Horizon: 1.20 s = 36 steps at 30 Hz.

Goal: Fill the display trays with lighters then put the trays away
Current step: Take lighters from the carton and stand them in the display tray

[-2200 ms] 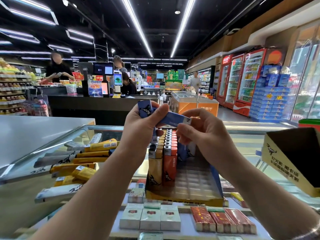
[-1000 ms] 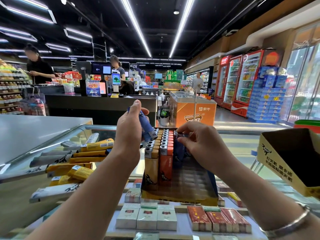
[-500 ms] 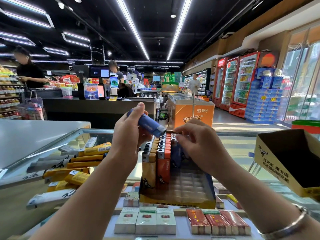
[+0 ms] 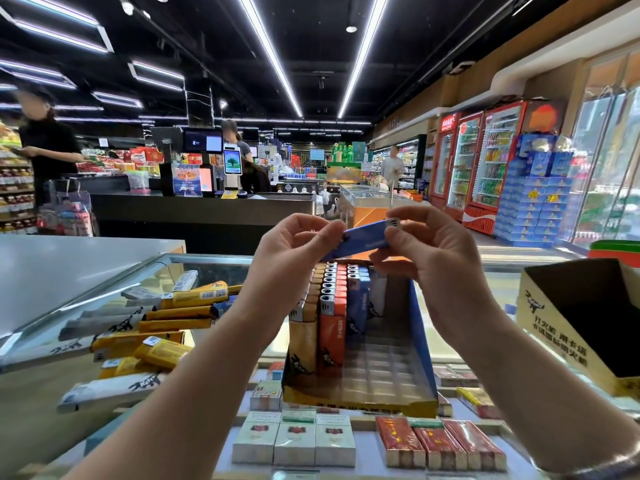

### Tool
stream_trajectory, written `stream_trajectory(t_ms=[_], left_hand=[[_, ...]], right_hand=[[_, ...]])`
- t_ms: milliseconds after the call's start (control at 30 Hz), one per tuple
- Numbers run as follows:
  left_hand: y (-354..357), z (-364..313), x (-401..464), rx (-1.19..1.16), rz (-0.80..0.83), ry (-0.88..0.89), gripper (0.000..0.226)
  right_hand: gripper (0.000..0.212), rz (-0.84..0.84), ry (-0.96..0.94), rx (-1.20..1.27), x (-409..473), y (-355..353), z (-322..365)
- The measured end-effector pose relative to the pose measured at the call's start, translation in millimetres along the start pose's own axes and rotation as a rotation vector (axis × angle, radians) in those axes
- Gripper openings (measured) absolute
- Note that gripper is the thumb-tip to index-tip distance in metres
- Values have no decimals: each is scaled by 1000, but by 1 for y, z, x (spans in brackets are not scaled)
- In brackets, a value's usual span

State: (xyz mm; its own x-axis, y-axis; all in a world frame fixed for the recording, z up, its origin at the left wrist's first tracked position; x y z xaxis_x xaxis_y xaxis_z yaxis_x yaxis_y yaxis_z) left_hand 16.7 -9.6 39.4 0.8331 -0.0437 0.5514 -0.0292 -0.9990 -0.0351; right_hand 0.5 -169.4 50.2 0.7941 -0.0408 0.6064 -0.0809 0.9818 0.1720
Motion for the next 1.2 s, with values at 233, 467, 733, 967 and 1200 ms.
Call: stream_trajectory(t_ms=[233, 467, 733, 967, 1200], left_hand=[[-9, 15, 9, 253, 182, -234, 32], [-9, 18, 4, 213, 312, -457, 24], [-7, 17, 4, 264, 299, -455, 24], [-6, 16, 3, 266, 290, -444, 20], [-7, 16, 4, 297, 261, -449, 22]], right_hand=[[26, 56, -116, -337, 7, -15, -4], [25, 296, -186, -719, 3, -4, -17], [18, 424, -311, -989, -4, 4, -21], [18, 455, -284, -1023, -4, 7, -23], [18, 271, -299, -989, -2, -1, -27]])
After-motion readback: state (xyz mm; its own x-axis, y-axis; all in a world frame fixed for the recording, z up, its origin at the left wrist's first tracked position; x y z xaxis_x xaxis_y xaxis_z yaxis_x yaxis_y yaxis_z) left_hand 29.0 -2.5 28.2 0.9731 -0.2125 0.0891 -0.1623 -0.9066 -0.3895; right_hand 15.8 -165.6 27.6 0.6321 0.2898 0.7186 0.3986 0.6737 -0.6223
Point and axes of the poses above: each hand's wrist, its own x-axis towards the middle knuckle, its own y-axis out of the palm, z = x × y, the point moved 2 cm from there along x, towards the middle knuckle, and after that the axes turned 3 degrees about x, right-handed, at the moved point
